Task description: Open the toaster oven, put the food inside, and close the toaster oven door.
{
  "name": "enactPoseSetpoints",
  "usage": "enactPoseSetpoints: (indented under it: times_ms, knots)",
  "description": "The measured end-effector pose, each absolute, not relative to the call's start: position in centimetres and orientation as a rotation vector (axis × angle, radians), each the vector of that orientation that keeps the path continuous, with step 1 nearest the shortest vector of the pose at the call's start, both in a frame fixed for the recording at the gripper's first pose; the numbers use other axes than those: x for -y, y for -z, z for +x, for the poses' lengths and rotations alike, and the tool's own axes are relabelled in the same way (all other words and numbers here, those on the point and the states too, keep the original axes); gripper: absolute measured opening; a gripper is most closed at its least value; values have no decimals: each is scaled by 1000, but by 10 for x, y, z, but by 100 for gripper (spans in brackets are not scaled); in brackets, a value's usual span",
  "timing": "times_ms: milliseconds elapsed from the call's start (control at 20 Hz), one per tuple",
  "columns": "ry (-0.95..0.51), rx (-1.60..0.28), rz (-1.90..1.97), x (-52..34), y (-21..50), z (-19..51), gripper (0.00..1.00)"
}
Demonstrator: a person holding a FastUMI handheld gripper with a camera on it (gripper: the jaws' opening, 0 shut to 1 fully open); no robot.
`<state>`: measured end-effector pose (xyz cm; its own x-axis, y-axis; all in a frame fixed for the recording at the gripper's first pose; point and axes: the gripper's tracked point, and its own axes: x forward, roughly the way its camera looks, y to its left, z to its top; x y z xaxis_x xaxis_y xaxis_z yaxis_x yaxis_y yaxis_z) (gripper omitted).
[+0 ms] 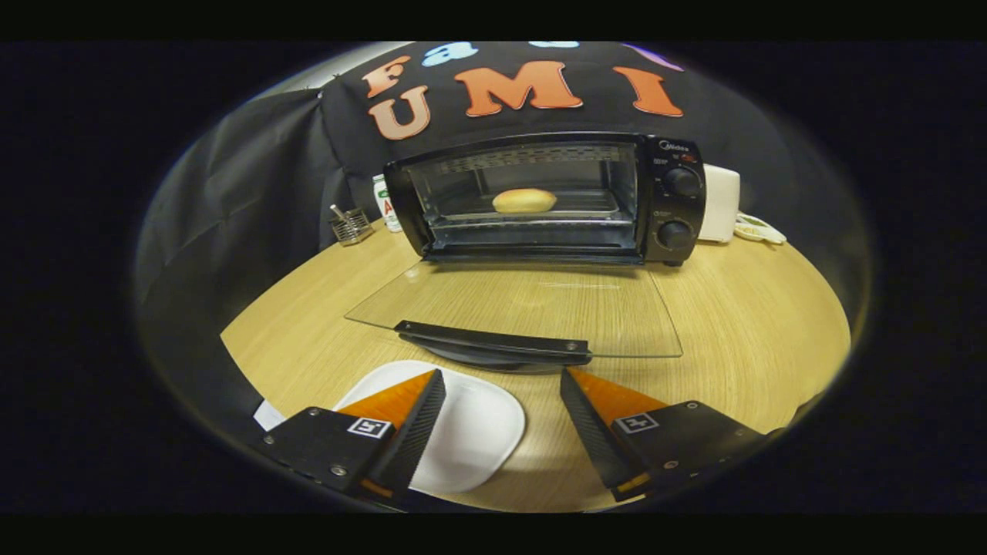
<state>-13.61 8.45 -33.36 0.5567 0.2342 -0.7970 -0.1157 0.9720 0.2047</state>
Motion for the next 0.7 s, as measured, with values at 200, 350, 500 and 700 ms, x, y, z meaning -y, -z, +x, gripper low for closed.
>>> enactPoseSetpoints:
  times_ms: [200, 350, 500, 700]
  knots:
    - [-186, -884, 82, -77, 313, -122, 89]
    - [-184, -819, 41, -76, 300, -106, 89]
    - [-211, -783, -3, -83, 291, -91, 89]
    - [-195, -732, -51, -78, 281, -59, 89]
